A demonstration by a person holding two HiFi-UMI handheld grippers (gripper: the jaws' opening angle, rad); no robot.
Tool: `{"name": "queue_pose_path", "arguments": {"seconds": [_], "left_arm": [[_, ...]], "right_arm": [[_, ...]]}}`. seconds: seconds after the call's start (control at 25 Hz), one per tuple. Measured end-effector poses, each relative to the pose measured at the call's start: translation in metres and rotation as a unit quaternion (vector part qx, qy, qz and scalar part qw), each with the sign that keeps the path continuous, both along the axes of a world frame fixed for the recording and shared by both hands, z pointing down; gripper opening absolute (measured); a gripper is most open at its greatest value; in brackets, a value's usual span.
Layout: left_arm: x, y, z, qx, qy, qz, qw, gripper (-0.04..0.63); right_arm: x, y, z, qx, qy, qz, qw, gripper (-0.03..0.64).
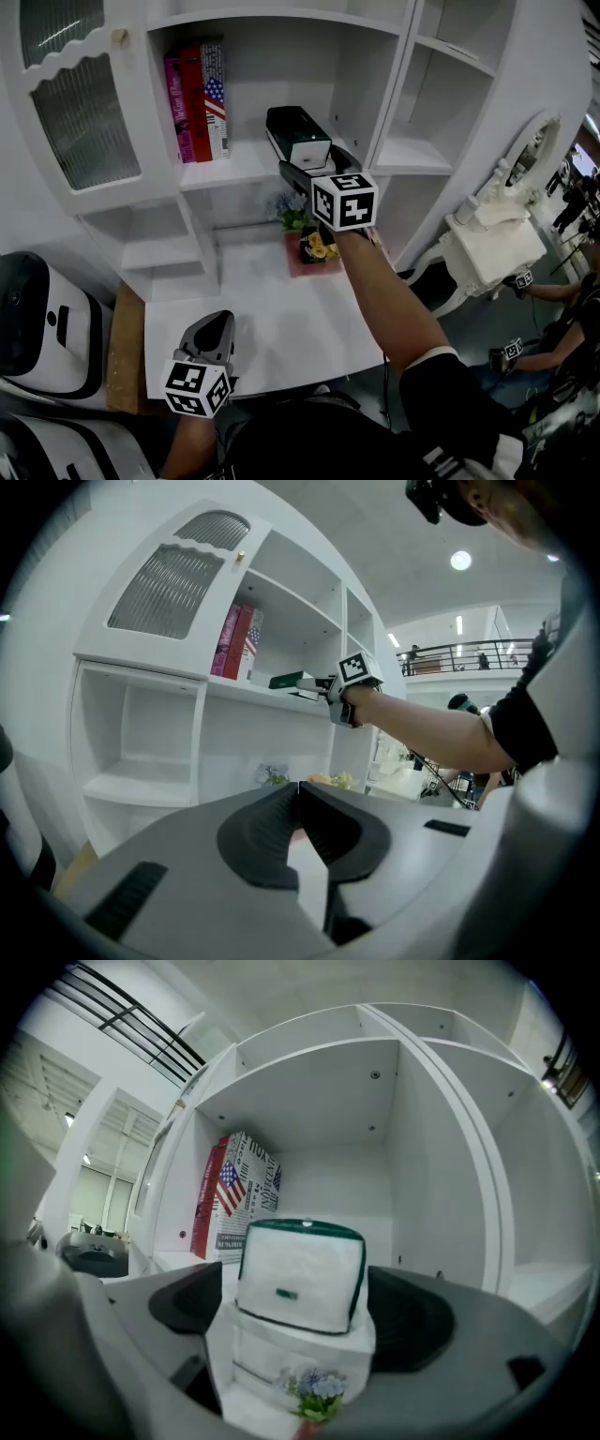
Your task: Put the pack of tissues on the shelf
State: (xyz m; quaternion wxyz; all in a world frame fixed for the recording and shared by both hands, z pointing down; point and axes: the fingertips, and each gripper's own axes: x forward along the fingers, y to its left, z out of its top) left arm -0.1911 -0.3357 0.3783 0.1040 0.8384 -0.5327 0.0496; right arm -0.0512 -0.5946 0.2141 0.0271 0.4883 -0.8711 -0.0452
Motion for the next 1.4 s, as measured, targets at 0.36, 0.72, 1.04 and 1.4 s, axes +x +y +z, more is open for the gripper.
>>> {"name": "queue_pose_path", "arguments": {"seconds": [0.36,0.72,1.04,1.4], "left_arm": [[0.005,0.012,0.003,0.002,0.001,0.028,0.9996,0.015],[0.005,0.027,-0.001,0.006,0.004,0.06,0.9982,0.015],[-0.008,0.038,-0.006,0.011,0.005,0.075,0.9971,0.015],[0.005,0.051,0.001,0.011,0.008,0.108,0.9941,0.015]], "right_arm": [[0.01,0.047,0.001,0.019,-0.012,-0.003,1.0,0.46],[0.014,0.12,0.018,0.012,-0.072,-0.021,0.997,0.078],[0.014,0.183,0.049,-0.001,-0.105,-0.043,0.993,0.008],[0.018,0.233,0.083,-0.025,-0.106,-0.036,0.993,0.006]]}}
